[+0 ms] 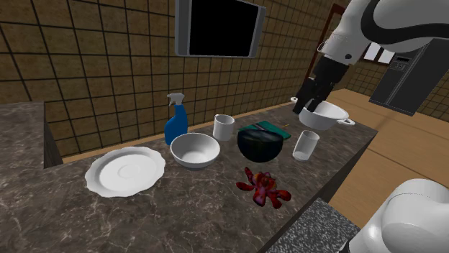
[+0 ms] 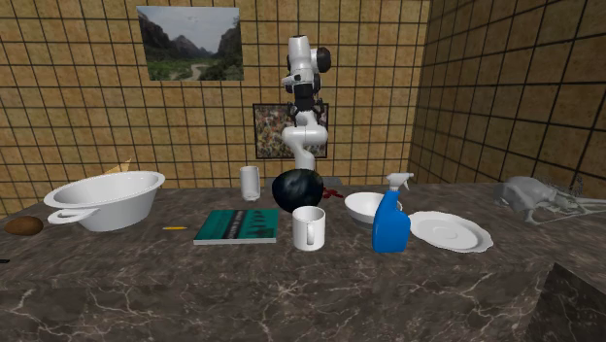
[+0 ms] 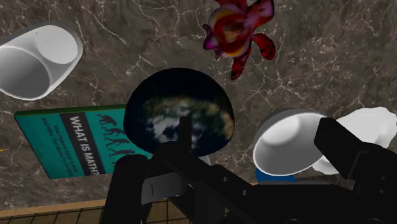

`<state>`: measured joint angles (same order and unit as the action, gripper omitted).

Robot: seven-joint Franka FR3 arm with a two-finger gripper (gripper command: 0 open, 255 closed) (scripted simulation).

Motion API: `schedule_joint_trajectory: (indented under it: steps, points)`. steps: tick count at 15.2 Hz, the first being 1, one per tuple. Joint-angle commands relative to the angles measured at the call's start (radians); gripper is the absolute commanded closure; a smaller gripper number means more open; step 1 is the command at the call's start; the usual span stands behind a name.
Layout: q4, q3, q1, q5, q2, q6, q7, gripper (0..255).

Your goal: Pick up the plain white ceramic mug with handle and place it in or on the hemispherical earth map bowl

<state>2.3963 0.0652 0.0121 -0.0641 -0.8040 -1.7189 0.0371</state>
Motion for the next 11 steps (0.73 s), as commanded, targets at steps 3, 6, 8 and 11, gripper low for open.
schedule_joint_trajectory:
  steps: [3,6,8,11]
  points:
    - [-0.008,-0.006,-0.005,0.0,0.069,-0.059,0.0,0]
    - [-0.03,-0.015,-0.013,0.0,0.178,-0.141,0.0,0]
    - [-0.052,-0.021,-0.017,0.0,0.252,-0.191,-0.001,0]
    - [-0.095,-0.029,-0.023,0.002,0.367,-0.259,-0.002,0]
